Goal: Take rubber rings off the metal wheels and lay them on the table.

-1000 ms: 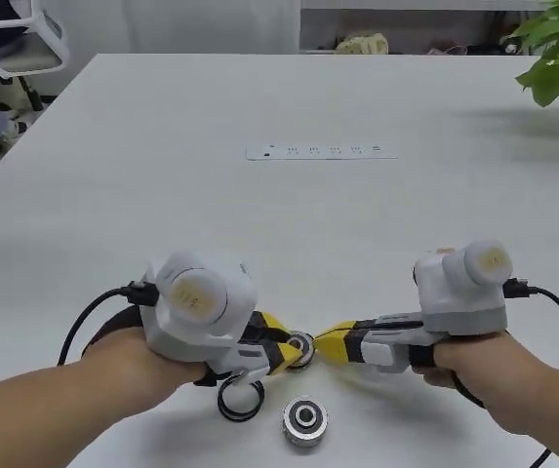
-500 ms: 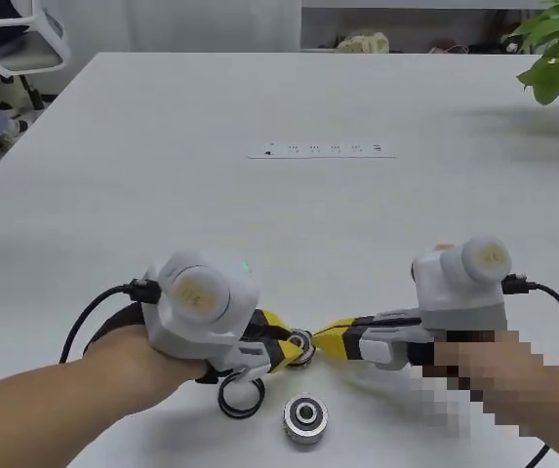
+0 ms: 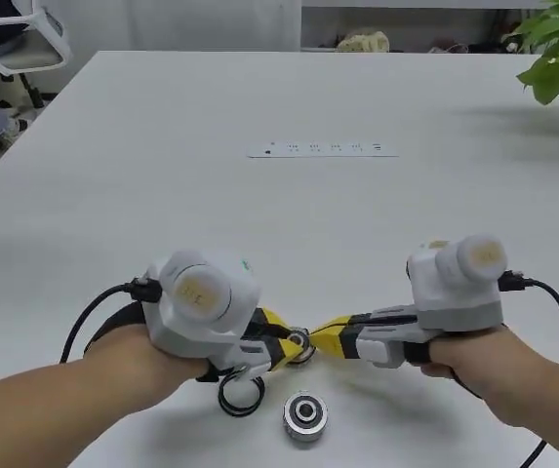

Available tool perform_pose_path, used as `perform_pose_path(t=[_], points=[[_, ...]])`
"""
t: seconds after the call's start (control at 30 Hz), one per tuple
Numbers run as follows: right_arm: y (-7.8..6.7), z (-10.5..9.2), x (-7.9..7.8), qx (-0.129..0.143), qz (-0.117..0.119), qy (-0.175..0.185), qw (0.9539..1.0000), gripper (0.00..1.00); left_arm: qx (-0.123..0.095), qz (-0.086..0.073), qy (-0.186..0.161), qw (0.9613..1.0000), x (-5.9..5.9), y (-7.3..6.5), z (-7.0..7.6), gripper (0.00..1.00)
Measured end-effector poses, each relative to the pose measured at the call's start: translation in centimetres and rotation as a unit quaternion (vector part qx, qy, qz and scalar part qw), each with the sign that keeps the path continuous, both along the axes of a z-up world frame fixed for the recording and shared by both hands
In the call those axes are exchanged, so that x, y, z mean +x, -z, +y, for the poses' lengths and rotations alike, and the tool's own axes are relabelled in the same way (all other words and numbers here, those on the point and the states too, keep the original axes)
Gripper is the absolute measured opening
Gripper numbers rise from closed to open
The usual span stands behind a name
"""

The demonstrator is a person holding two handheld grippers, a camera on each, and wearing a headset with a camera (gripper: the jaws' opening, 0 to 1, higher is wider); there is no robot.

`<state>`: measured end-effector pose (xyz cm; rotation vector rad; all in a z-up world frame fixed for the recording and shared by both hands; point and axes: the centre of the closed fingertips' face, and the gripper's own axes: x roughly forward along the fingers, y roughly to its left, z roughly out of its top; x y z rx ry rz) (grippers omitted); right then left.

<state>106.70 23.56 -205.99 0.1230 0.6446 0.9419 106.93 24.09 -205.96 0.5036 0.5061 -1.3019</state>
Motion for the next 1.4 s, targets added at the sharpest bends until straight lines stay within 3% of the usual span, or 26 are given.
perform_pose_path(t=[1.0, 1.2, 1.4], points=[[-0.1, 0.8, -0.3, -0.039, -0.041, -0.030, 0.9979, 0.00, -0.002, -0.001, 0.000, 1.0000, 0.0, 0.0, 0.0, 0.06], [-0.6, 1.6, -0.1, -0.038, -0.052, -0.038, 0.9972, 0.00, -0.002, -0.001, 0.000, 1.0000, 0.0, 0.0, 0.0, 0.06], [-0.4, 1.3, -0.1, -0.037, -0.048, -0.034, 0.9975, 0.00, -0.002, -0.002, -0.001, 1.0000, 0.0, 0.0, 0.0, 0.07]])
